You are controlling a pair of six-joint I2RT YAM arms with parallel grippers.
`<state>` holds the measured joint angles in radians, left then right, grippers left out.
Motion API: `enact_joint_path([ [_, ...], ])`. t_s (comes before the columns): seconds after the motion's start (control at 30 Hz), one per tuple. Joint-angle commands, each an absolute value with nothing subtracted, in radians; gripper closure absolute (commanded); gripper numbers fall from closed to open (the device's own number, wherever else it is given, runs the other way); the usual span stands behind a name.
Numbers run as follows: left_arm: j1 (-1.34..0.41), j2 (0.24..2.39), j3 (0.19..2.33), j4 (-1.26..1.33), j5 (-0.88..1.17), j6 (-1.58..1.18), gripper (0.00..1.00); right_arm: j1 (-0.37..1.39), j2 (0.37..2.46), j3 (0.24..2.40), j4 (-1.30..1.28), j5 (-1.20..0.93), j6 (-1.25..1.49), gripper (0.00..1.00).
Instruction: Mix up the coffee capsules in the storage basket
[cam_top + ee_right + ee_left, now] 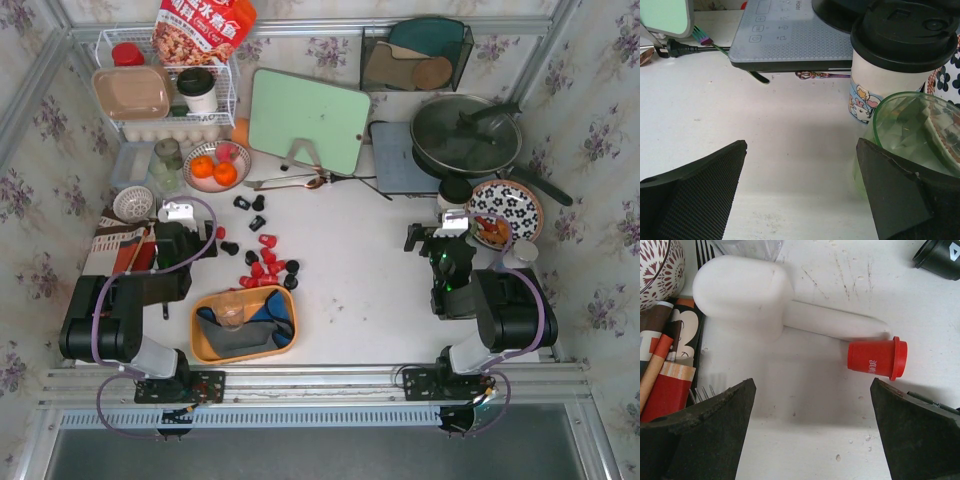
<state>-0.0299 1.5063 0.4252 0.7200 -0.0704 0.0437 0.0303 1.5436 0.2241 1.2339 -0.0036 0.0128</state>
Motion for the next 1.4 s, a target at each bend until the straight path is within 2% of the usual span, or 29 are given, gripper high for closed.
enact_joint_path([
  [0.0,-0.03,1.502,0.428,0.746,-0.063,0.046,0.0,0.028,1.539,0.223,1.282,0.003,0.006,0.0],
  [1.37,-0.03,1.497,0.427,0.748,-0.063,0.047,0.0,0.029,1.542,0.222,1.283,0.019,0.015,0.0],
])
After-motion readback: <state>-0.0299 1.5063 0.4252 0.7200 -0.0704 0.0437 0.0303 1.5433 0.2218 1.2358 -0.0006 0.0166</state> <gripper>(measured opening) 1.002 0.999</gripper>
